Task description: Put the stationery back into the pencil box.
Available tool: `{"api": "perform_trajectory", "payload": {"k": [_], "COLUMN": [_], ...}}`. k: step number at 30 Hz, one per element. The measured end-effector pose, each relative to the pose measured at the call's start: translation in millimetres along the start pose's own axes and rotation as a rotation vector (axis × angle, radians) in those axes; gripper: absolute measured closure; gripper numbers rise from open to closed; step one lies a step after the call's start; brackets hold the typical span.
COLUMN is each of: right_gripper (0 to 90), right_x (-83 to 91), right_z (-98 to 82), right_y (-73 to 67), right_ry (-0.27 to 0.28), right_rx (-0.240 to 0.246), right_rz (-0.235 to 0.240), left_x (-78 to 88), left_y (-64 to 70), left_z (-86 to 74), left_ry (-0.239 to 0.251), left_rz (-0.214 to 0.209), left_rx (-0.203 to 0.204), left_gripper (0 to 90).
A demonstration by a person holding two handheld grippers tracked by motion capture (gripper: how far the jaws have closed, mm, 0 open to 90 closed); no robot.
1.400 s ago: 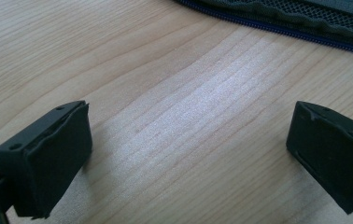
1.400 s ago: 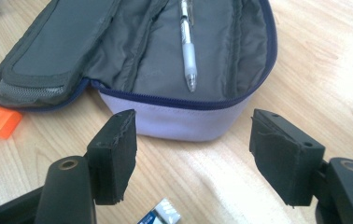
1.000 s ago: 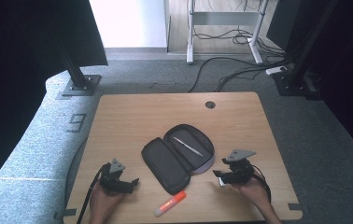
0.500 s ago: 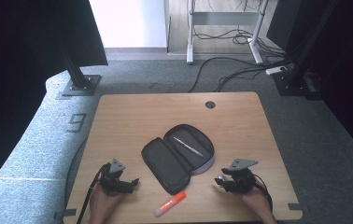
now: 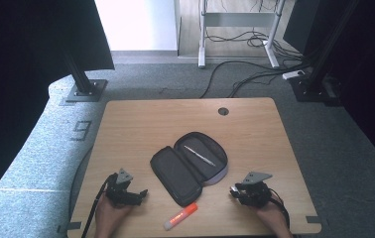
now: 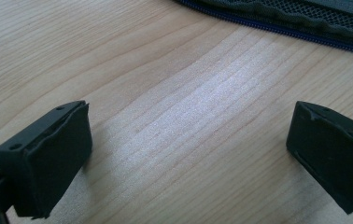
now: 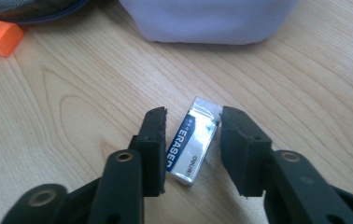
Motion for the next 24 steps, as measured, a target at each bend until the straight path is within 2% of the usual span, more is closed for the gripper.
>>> {"api": "perform_trajectory", "payload": {"k": [4, 15, 24], "right_gripper": [70.8, 71.6, 71.6], "right_x": [0.5, 1.2, 12.1], "right_z": [-0.9, -0.8, 9.2], "right_y": [2.9, 5.0, 8.0], "right_ry": [0.0, 0.003, 0.025], "right_rx": [-0.002, -0.031, -0.028], "right_rz": [-0.012, -0.005, 0.005], "left_x": [0.0, 0.0, 0.0], "left_y": [0.0, 0.0, 0.0], "left_z": [0.0, 0.0, 0.0], "left_ry": [0.0, 0.0, 0.0], "left_rz": [0.0, 0.0, 0.0], "left_rx": [0.0, 0.0, 0.0], "left_gripper": [0.1, 0.1, 0.1]}}
Point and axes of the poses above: each handheld gripper's, and its own axes: x roughly backward along the jaws, z roughly out of its top, y roughly to its right, the point moved 1 cm from there along -x, roughly forward along the jaws, and after that the axes turned 13 degrees about -z, right-handed, at the moved point
